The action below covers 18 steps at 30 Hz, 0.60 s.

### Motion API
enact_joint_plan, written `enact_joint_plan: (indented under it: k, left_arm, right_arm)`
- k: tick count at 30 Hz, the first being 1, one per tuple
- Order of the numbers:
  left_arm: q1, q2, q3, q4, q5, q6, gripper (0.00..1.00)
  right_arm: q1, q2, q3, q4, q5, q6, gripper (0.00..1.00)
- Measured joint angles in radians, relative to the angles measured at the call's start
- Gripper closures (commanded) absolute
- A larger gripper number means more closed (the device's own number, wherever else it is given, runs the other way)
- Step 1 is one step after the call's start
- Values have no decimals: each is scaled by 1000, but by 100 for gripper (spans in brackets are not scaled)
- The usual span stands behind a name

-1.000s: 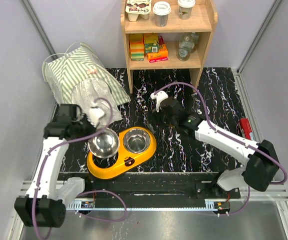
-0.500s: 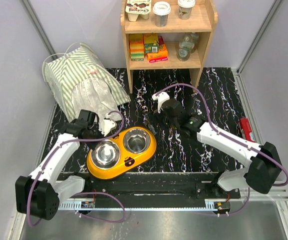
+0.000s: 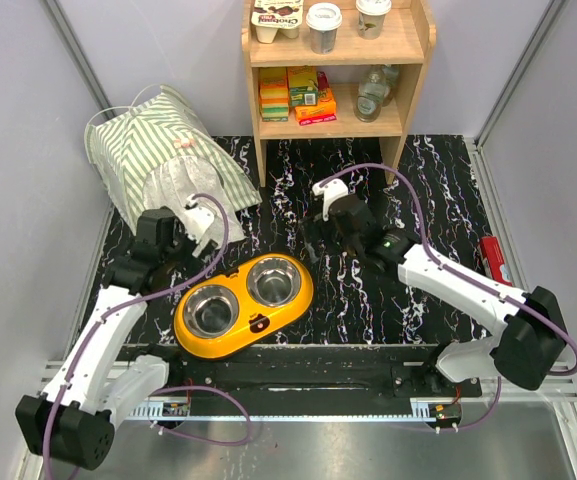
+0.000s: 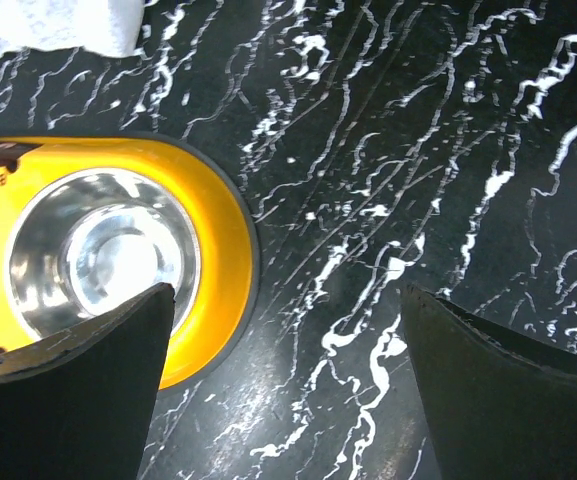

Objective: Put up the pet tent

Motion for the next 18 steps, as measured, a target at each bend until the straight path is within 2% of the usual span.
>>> enact_joint_plan:
  k: [5,11,15,18]
  left_arm:
    - [8,-27,-61,213,-180,-88,1]
    - [18,-29,-310,484,-367,-188,1]
    - [45,-42,-495,680,-430,-193,1]
    - [68,-45,-558,753,-433,-197,1]
  right_arm:
    - [-114,-25,-55,43,-22,3,1]
    - [-381,-101,-214,156,-34,35,1]
    - [-527,-158,-310,228,15,61,1]
    - [-574,-206,-395,337,114,55,1]
